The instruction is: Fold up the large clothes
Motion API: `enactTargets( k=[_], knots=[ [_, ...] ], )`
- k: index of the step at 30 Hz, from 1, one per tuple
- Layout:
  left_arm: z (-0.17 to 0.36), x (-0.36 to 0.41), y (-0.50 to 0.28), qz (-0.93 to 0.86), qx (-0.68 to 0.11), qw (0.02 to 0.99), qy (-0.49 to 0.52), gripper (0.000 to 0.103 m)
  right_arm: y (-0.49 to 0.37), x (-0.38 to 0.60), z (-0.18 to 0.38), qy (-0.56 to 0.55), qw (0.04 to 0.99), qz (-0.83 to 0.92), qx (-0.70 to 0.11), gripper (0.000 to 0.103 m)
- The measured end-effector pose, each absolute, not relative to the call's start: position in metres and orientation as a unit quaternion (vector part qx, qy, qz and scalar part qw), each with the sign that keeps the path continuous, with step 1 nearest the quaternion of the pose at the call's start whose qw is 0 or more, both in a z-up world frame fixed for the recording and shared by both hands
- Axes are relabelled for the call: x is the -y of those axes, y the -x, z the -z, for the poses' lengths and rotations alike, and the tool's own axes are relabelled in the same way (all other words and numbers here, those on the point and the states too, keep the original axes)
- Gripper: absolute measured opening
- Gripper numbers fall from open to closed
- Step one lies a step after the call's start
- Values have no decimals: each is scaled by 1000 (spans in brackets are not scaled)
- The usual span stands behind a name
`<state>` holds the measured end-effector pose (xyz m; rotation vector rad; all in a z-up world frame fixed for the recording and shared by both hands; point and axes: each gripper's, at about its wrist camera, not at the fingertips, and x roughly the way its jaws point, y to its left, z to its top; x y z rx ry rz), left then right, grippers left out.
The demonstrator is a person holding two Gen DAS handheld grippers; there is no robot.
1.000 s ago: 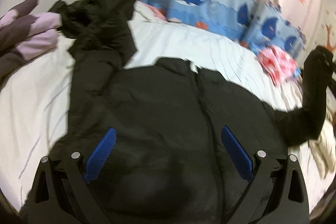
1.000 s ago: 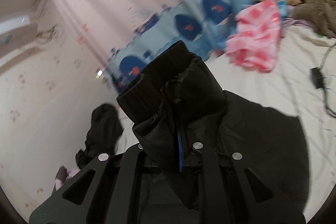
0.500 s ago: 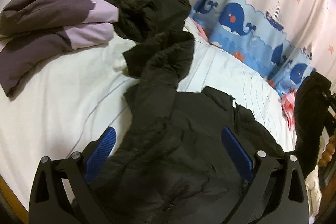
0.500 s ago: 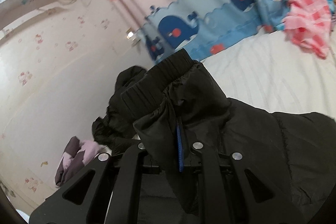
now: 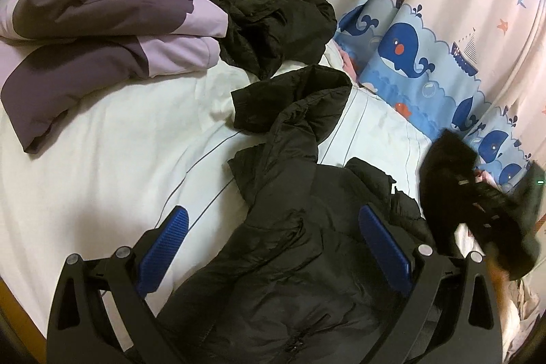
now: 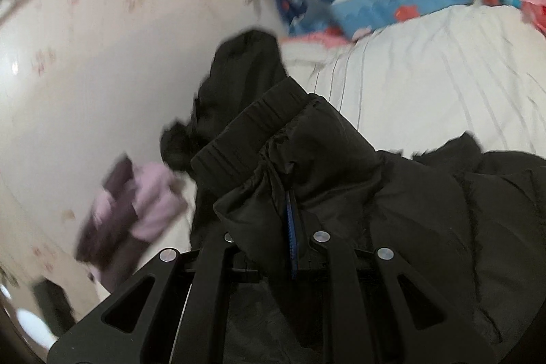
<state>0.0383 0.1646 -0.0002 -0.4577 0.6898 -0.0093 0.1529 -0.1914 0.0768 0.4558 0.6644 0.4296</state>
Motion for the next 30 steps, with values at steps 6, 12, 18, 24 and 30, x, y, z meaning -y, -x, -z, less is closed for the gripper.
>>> enactTargets(
  k=[6,12,18,24,30],
  knots=[
    [-1,-173,-39,2,-332,914,232,96,-154,135,-18,-135,886,-217,-386,11],
    [1,-187,-39,-6,-331,910,248,96,-164,94,50,-69,836,-220,-497,26],
    [0,-195,-38,-11,-328,910,255,96,-155,82,42,-43,816,-240,-524,83],
    [-1,-212,-38,4,-326,903,281,96,-101,102,-10,-72,858,-264,-435,94],
    [6,-246,-74,123,-339,830,425,96,-65,201,7,-261,867,-181,-384,96]
  ],
)
